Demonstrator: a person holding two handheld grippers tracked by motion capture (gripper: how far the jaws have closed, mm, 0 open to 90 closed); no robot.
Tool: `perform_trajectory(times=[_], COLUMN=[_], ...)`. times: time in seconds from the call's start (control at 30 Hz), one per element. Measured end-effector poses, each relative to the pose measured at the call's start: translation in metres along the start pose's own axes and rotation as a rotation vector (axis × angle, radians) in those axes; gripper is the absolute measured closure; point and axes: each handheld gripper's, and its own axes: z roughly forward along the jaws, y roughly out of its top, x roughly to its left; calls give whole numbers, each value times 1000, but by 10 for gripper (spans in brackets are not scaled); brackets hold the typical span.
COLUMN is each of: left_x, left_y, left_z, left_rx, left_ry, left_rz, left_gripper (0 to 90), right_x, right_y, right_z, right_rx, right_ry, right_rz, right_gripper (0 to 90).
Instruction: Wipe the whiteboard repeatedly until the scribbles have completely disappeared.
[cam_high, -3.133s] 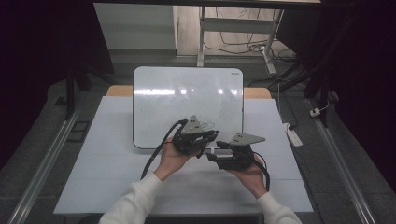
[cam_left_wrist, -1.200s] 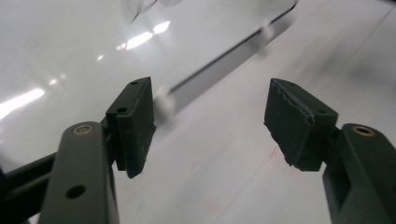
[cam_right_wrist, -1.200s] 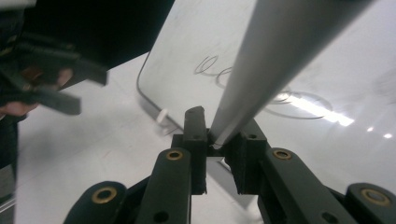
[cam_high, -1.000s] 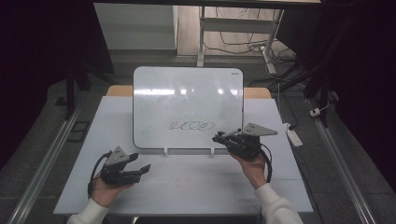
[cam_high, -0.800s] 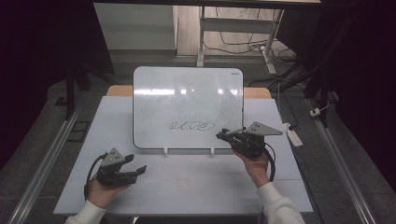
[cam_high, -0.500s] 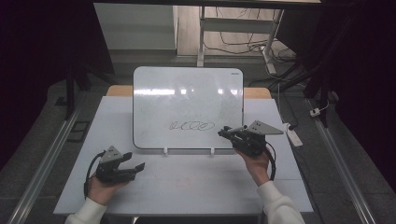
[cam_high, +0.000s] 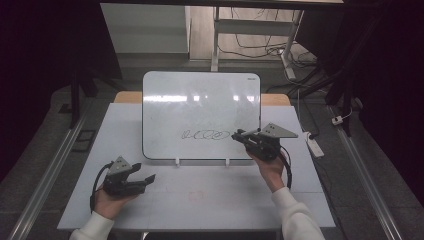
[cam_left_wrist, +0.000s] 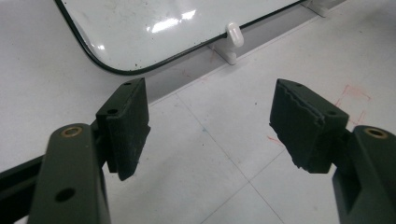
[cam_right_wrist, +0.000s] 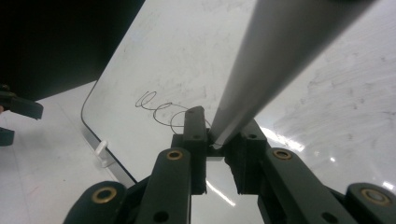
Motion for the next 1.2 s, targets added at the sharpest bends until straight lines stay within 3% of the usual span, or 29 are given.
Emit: perform_trajectory(times=[0.6,1.2], left_x=[-2,-3], left_y=[-1,-1], left_z=[2,4], left_rx=[10,18], left_ry=[1,-2], left_rz=[10,18], left_gripper=[295,295], right_x=[-13,-17], right_y=[-1,-7], right_z=[34,47], right_rx=[4,28], right_ry=[-17,-30], right_rz=[-13,-28], right_gripper=[776,777])
